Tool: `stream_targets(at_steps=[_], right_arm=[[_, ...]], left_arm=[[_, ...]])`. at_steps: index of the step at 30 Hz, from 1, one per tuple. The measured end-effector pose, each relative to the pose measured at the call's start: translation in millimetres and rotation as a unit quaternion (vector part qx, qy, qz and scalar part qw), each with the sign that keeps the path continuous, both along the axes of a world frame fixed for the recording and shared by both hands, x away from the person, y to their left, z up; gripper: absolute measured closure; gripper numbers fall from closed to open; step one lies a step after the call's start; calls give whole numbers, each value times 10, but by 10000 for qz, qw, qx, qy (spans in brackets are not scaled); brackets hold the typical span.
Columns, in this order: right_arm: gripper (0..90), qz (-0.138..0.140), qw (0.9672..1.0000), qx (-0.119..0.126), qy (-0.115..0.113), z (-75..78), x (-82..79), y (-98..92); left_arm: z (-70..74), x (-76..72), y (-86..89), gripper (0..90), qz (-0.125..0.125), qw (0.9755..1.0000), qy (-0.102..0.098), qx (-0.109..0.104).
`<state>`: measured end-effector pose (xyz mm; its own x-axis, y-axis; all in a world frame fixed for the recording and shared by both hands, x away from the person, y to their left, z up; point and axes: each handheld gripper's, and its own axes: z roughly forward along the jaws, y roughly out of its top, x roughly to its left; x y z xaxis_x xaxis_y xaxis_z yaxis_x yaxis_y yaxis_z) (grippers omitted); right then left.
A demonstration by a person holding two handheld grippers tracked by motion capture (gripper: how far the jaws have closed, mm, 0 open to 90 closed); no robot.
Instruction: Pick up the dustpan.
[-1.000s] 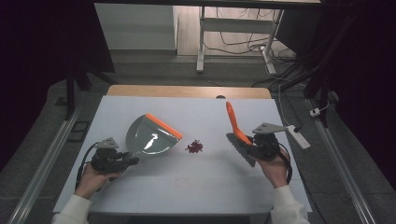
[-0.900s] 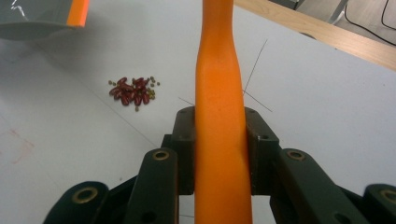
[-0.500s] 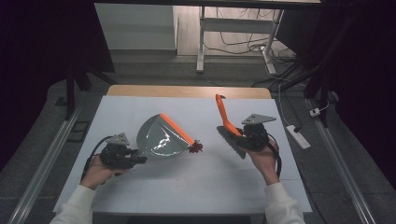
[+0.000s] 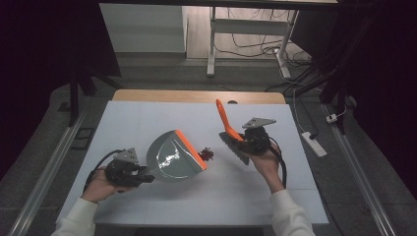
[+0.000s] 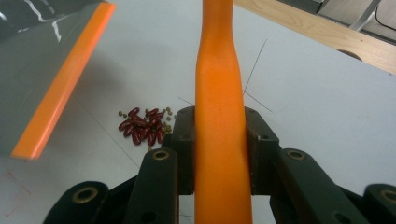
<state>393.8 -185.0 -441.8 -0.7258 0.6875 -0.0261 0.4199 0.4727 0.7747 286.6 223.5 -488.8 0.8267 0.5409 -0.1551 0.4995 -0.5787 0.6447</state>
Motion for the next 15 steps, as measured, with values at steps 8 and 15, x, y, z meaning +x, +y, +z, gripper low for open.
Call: stream_targets(at_steps=[8, 15], right_arm=[[700, 28, 10000, -42, 29, -43, 39, 74], [700, 19, 9999, -107, 67, -104, 79, 127]], left_arm=[[-82, -6, -52, 616, -116, 9995, 120, 280], [-125, 7, -52, 616, -67, 9989, 295, 357]])
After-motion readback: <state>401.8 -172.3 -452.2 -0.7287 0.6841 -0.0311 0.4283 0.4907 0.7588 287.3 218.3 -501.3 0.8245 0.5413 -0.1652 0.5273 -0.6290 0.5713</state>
